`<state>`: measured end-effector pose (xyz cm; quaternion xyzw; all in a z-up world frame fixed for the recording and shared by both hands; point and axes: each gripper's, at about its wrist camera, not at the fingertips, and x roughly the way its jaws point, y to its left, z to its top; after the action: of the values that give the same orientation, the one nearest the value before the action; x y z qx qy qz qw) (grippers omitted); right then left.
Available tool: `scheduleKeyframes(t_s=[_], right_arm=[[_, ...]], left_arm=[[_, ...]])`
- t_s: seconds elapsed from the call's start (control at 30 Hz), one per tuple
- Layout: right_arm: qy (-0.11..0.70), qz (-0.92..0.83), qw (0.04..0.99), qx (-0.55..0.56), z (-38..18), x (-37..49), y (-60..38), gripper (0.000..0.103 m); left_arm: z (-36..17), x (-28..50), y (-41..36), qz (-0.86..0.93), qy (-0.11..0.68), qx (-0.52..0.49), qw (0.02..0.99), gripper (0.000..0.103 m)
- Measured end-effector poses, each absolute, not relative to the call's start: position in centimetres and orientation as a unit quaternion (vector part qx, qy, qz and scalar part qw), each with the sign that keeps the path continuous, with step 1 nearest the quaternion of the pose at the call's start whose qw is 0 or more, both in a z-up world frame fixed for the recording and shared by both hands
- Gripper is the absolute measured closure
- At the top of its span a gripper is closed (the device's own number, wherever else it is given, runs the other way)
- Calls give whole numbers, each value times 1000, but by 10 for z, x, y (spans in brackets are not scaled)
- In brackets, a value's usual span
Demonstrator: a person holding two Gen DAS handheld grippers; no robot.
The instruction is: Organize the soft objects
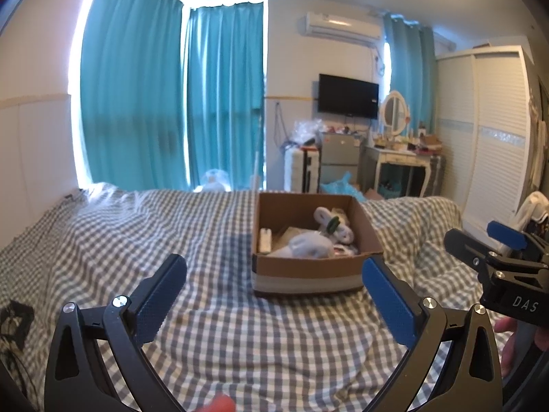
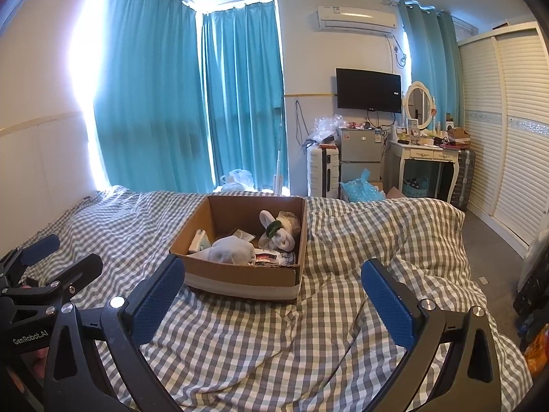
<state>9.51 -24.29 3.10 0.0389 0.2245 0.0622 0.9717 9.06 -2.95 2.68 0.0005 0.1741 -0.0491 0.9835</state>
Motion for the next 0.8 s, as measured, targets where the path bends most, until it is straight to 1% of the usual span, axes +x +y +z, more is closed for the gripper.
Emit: scheduleKeyframes(t_s=[0.8], right_arm=[[227, 59, 971, 37, 28, 94, -241, 0]], left_arm=[[29, 88, -30, -46, 174, 3, 984, 0]])
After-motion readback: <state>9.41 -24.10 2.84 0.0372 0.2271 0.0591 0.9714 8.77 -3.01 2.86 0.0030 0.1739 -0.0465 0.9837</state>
